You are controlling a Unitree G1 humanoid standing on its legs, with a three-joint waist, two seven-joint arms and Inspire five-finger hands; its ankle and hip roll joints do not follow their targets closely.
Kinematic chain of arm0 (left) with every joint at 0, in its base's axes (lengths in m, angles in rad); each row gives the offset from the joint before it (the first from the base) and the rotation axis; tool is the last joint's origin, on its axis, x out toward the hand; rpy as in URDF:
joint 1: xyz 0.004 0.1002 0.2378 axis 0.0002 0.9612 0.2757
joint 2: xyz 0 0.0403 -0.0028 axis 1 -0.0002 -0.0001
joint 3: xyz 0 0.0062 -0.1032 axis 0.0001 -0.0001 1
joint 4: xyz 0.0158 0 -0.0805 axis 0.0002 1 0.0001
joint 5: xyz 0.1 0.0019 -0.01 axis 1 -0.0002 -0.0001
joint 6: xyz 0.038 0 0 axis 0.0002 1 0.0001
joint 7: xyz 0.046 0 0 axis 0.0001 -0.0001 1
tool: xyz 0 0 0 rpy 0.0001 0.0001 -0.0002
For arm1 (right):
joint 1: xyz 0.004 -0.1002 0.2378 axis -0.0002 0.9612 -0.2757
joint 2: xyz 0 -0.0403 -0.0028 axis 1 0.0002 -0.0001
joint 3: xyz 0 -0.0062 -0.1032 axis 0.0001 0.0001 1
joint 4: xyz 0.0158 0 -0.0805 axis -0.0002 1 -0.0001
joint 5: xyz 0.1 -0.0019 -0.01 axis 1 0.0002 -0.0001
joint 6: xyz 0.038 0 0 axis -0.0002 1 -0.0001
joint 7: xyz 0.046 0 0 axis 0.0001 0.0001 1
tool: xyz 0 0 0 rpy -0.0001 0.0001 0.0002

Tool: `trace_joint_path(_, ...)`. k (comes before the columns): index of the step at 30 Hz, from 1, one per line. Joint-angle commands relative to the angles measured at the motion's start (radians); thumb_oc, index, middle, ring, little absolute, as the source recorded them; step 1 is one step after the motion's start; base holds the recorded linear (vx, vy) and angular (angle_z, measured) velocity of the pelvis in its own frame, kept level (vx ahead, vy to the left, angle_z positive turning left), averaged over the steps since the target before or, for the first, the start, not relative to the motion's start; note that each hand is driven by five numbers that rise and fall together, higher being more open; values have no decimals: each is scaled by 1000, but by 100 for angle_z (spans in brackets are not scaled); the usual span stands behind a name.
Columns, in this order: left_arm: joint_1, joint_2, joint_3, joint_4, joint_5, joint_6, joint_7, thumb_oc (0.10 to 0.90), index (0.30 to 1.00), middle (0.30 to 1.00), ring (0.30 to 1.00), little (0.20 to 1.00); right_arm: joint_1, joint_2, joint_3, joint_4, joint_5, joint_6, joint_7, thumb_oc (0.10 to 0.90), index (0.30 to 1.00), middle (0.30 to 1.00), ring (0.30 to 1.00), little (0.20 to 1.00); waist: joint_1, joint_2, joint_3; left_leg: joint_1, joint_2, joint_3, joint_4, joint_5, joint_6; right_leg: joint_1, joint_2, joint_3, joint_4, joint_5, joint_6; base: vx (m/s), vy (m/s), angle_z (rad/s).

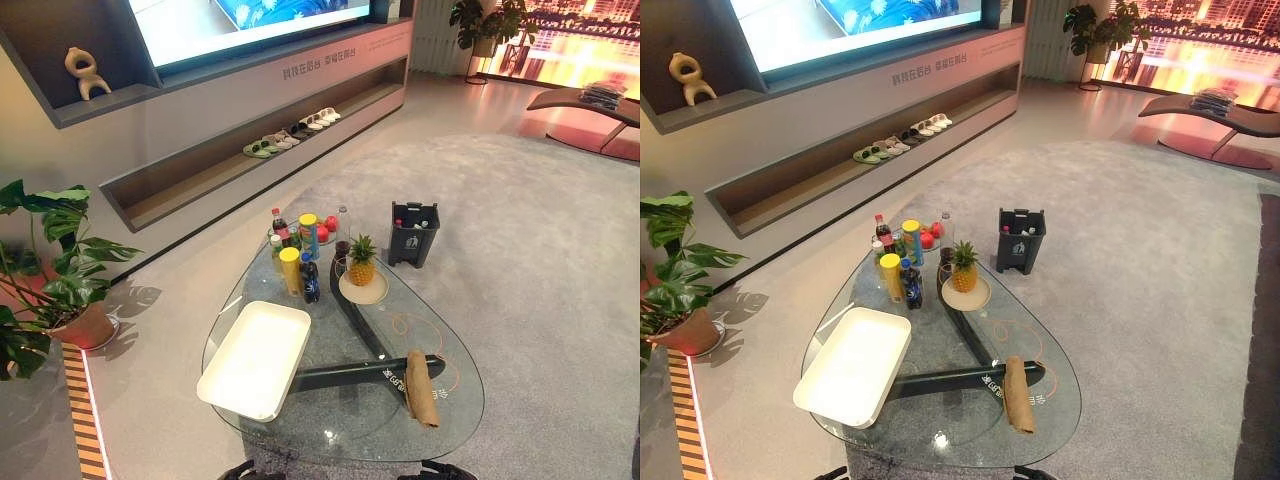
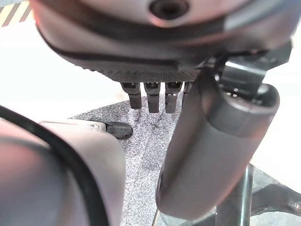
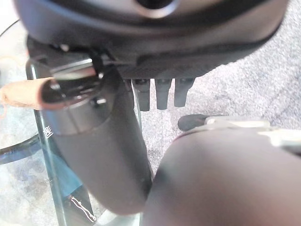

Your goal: Wipe the table with a cloth and put it in the basket.

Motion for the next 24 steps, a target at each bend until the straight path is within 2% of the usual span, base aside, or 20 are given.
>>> trace_joint_path(1,-73,-19,1,37,41,-50,8,800,900,900,900,900,-35,-10,38,55,-45,-28,-28,800,900,900,900,900,-7,-5,20,28,-31,73,21,-115,25,-43,-67,-69,56,-19,73,33,-2,-1)
trace_joint_path(6,-76,-19,-6,26,65,-43,36,800,900,900,900,900,-40,-15,47,29,-58,-109,-58,800,900,900,900,900,-6,-5,25,24,-28,74,37,-122,22,-45,-70,-65,62,-20,74,59,-6,-1)
trace_joint_path(9,-77,-13,-9,16,83,-25,59,800,900,900,900,900,-48,-20,61,-14,-40,-129,-76,800,900,900,900,900,-5,-6,31,17,-28,71,47,-123,20,-52,-72,-64,68,-18,76,37,-11,0)
trace_joint_path(11,-80,-7,-20,-18,86,-2,68,800,900,900,900,900,-61,-35,91,-107,-40,-135,-115,800,900,900,900,900,-5,-8,48,-1,-28,68,62,-124,18,-71,-75,-62,80,-17,76,0,0,0)
trace_joint_path(13,-81,-1,-37,-50,88,21,79,800,900,900,900,900,-65,-44,108,-178,-23,-129,-152,800,900,900,900,900,-6,-8,57,-18,-27,65,69,-121,19,-89,-77,-63,89,-15,76,0,0,0)
trace_joint_path(17,-77,12,-73,-128,80,53,109,800,900,900,900,900,-65,-82,126,-436,-31,-75,-270,800,900,900,900,900,-13,-5,88,-75,-30,55,91,-112,22,-148,-81,-61,119,-12,71,-48,14,-2)
trace_joint_path(18,-76,15,-85,-168,69,59,123,800,900,900,900,900,-65,-100,127,-553,-43,-52,-323,800,900,900,900,900,-19,-1,109,-106,-32,52,109,-110,25,-181,-86,-60,140,-14,67,-105,49,-5)
trace_joint_path(21,-78,19,-97,-249,49,83,152,800,900,900,900,900,-60,-127,120,-750,-87,-15,-429,800,900,900,900,900,-35,7,154,-175,-37,49,156,-111,31,-255,-101,-60,195,-23,56,-137,76,-4)
trace_joint_path(24,-94,22,-121,-291,44,86,186,800,900,900,900,900,-72,-151,100,-870,-113,-27,-513,800,900,900,900,900,-50,20,204,-261,-41,40,203,-102,39,-351,-113,-52,267,-31,43,-158,112,-10)
